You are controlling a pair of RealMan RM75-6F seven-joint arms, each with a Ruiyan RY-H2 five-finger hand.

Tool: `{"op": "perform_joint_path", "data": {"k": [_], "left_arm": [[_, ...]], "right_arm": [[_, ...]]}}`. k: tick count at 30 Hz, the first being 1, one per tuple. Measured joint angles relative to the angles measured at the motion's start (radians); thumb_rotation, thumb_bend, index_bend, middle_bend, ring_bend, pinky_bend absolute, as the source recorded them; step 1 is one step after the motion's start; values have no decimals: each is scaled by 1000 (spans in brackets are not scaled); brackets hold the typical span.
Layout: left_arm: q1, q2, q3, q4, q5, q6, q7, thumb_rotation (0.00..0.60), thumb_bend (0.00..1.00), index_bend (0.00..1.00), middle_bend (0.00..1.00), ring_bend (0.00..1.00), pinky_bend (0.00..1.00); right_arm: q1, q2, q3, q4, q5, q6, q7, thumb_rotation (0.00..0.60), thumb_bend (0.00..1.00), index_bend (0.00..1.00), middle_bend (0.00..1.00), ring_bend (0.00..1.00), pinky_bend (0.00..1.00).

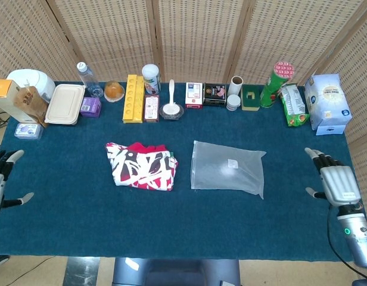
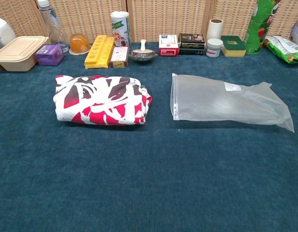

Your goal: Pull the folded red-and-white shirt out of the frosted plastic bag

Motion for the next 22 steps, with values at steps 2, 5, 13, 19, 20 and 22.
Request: {"op": "perform_joint_path", "data": {"k": [2, 5, 13, 19, 20, 22], "left_arm": [[33, -5, 8, 7, 9, 34, -13, 600, 97, 118, 111, 7, 185], [77, -13, 16, 14, 22, 81, -28, 600, 98, 125, 111, 7, 187], [129, -17, 23, 5, 54, 126, -21, 600, 98, 126, 111, 7, 187], [130, -13, 4, -15, 65, 115, -23, 600, 98, 126, 111, 7, 188], [130, -12, 1, -17, 66, 115, -23, 600, 98, 126, 111, 7, 188], [130, -10, -6, -23, 69, 112, -20, 600, 98, 127, 111, 7, 188]], "right_arm": [[-31, 6, 3, -6, 2, 30, -5, 597, 15, 202, 255, 301, 411], [-70, 12, 4, -15, -1, 68, -15, 600, 15, 209, 261, 308, 410], [-129, 28, 9, -42, -9, 109, -20, 600, 14, 217, 261, 309, 410], [-147, 39, 18, -53, -21, 107, -5, 600, 15, 232, 261, 309, 410], [-151, 39, 20, -53, -24, 109, -2, 600, 15, 233, 261, 309, 410], [-159, 38, 23, -50, -31, 115, 2, 600, 15, 238, 261, 309, 410]]}}
